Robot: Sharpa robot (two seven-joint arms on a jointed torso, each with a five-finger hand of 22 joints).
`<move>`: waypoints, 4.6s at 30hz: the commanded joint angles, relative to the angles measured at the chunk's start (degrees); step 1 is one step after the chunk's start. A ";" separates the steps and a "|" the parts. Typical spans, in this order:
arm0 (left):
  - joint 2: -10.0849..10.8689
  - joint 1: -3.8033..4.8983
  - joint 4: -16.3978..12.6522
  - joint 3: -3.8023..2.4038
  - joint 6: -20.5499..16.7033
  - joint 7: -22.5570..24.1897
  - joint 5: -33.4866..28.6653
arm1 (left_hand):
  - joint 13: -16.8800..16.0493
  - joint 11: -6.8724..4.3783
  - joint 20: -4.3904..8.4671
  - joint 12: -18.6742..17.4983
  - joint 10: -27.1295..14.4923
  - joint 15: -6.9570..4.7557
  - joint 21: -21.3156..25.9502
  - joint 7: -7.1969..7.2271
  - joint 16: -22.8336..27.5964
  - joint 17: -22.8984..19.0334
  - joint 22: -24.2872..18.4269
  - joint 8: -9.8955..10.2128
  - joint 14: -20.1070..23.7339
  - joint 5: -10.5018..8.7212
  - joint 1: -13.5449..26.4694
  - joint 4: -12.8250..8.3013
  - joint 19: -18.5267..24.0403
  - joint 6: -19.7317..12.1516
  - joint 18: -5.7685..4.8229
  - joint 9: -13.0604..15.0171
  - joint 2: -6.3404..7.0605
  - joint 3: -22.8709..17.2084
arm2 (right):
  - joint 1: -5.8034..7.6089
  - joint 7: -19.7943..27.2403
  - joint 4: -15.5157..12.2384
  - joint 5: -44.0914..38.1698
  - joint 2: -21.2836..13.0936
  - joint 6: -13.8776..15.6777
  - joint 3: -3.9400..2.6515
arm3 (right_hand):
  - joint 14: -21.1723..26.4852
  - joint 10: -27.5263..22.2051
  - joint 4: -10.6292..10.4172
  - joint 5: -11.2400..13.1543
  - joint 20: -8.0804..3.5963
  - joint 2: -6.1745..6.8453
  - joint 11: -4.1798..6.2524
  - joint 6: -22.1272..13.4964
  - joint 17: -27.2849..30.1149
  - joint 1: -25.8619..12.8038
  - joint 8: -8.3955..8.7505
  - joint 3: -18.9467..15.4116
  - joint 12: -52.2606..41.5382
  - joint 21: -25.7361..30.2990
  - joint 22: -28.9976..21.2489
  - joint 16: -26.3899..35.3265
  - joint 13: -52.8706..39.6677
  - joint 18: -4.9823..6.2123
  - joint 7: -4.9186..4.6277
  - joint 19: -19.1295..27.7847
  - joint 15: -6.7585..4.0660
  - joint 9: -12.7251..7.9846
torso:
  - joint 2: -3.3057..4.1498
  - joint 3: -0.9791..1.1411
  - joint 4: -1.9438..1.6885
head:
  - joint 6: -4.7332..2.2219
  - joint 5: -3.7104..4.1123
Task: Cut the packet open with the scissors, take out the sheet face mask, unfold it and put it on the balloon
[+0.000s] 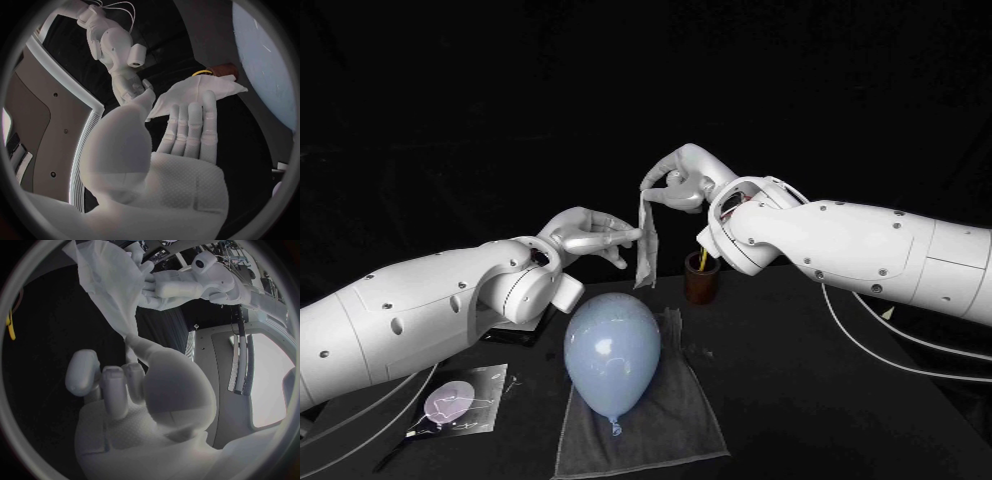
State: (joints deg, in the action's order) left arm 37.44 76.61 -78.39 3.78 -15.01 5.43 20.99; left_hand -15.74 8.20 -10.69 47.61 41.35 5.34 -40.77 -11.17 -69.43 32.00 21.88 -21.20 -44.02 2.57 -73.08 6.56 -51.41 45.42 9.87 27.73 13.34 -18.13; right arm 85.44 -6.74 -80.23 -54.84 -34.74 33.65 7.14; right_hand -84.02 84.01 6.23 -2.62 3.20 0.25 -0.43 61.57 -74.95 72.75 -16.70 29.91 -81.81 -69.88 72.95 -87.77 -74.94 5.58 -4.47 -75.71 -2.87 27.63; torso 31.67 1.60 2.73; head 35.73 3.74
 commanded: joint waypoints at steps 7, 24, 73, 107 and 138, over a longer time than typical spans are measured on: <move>-0.67 -0.24 -0.50 -0.03 -1.23 -0.03 6.84 | -0.18 0.15 -0.23 0.99 -0.66 0.08 1.23 -0.25 -0.43 -0.21 -0.72 0.03 0.77 0.16 -1.68 0.04 -0.56 0.12 0.58 0.29 0.25 2.69 | 0.03 -0.17 -0.09 -0.07 0.52 0.83 -0.05 | -4.23 2.30 0.09 -0.17 -0.01 -0.26 0.25 0.40 -11.30 0.35 -0.40 0.27 -0.28 -0.36 0.14 -0.27 -7.96 -0.06 -0.11 -0.48 -0.24 0.58 | -0.01 0.02 0.09 | -0.13 -0.11; -1.46 -0.44 -0.30 -0.04 -3.23 0.40 7.56 | -0.14 -0.15 -0.02 2.42 -0.32 -0.22 2.95 0.04 -1.32 -0.67 -2.15 -0.18 0.18 0.16 -7.02 1.57 -2.14 0.60 0.67 0.69 -4.25 7.89 | 0.03 -0.33 -0.47 -0.06 0.81 0.68 -0.05 | -4.24 2.29 0.11 -0.17 -0.01 -0.25 0.25 0.39 -11.33 0.32 -0.44 0.35 -0.24 -0.33 0.12 -0.28 -7.93 -0.05 -0.10 -0.47 -0.24 0.61 | 0.01 0.06 0.02 | -0.18 -0.05; -1.22 -0.51 0.02 -0.05 -9.84 4.49 3.05 | 2.21 -4.17 3.35 2.09 10.07 -3.88 -9.88 3.67 1.93 -3.49 7.05 -2.25 -5.91 0.17 -9.74 -2.69 1.68 12.21 0.64 -4.01 -6.85 -17.14 | 0.00 -0.84 0.30 -0.28 0.68 0.23 -0.04 | -4.24 2.32 0.17 -0.17 -0.03 -0.20 0.27 0.34 -11.31 0.23 -0.57 0.62 -0.25 -0.36 0.15 -0.27 -7.96 -0.06 -0.09 -0.52 -0.26 0.66 | 0.01 0.03 0.02 | -0.13 -0.34; -0.29 -0.67 -0.87 -0.09 0.44 3.61 -6.11 | -2.85 -6.63 3.30 7.76 13.79 -5.81 -3.28 9.08 -1.20 0.09 2.13 -9.26 -6.25 0.13 -1.49 1.10 -2.28 15.49 0.44 3.70 -4.11 -8.95 | -0.47 3.06 1.39 2.82 0.37 -1.06 0.23 | -3.50 1.50 0.10 -0.16 0.03 0.47 0.14 -0.53 -9.81 -0.61 -0.96 1.22 1.47 1.84 -1.56 0.60 -6.57 0.48 -0.24 0.95 -0.16 0.93 | -0.01 0.02 0.06 | 0.26 -0.44; 0.70 -0.73 -2.03 -0.19 -1.27 5.05 -13.00 | -3.47 -6.51 3.05 8.01 13.11 -5.64 -2.37 8.90 -1.11 0.37 1.62 -9.44 -5.37 0.13 -2.43 1.94 -2.16 14.75 0.41 4.71 -4.91 -8.81 | -2.76 8.42 -1.01 12.22 -5.70 -0.70 0.69 | 13.76 -19.77 -5.23 -0.43 5.05 4.75 -5.67 -15.28 13.64 -2.63 8.65 -5.29 30.30 27.45 -20.11 15.95 18.34 4.86 -6.65 17.32 5.14 -3.86 | -0.03 -0.10 0.03 | 0.55 -0.76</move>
State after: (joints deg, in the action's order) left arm 38.18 75.86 -80.29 3.69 -15.27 8.86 10.19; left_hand -19.12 1.74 -7.29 55.26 54.77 -0.39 -43.32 -2.27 -70.37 32.28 23.54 -30.37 -49.75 2.33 -75.23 8.25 -53.55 60.64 9.68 31.49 8.61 -26.96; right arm 82.78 0.00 -80.80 -45.35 -40.08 31.92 7.83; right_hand -70.60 64.67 1.17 -3.01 7.91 5.00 -6.06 45.61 -61.30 69.55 -8.06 24.66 -51.54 -42.70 52.88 -71.88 -56.65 9.33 -11.09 -58.52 2.35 23.75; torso 31.64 1.58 2.73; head 36.26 3.08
